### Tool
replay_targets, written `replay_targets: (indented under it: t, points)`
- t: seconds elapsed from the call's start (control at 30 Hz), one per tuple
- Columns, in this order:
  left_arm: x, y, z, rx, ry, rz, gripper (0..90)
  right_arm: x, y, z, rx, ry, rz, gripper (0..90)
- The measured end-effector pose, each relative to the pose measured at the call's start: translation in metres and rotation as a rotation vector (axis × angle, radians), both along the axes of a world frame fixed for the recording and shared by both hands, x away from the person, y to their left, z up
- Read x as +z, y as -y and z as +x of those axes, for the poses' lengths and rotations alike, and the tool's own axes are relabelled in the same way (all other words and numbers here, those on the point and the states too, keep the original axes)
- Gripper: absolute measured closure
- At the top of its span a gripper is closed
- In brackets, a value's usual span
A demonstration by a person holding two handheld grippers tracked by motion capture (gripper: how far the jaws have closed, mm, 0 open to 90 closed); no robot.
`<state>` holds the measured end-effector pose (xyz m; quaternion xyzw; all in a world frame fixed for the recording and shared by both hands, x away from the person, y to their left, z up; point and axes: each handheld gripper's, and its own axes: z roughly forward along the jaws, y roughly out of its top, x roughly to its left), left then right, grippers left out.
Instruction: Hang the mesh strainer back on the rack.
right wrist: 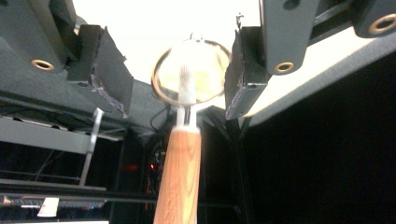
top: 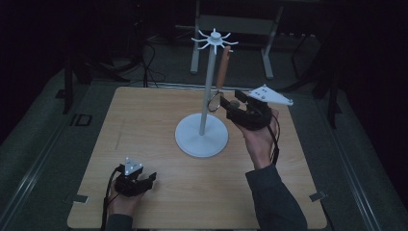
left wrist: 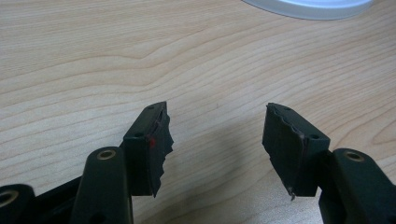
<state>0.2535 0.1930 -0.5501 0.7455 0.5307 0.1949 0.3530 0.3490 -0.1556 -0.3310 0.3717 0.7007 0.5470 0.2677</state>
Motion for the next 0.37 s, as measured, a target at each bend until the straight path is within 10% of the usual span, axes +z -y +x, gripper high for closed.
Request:
replay_targets:
  t: [0.37]
  points:
    - [0.0,0.001,0.001,-0.004,0.001,0.003,41.2,-0.026,-0.008,-0.009,0.0,-0.049,-0.214,41.7]
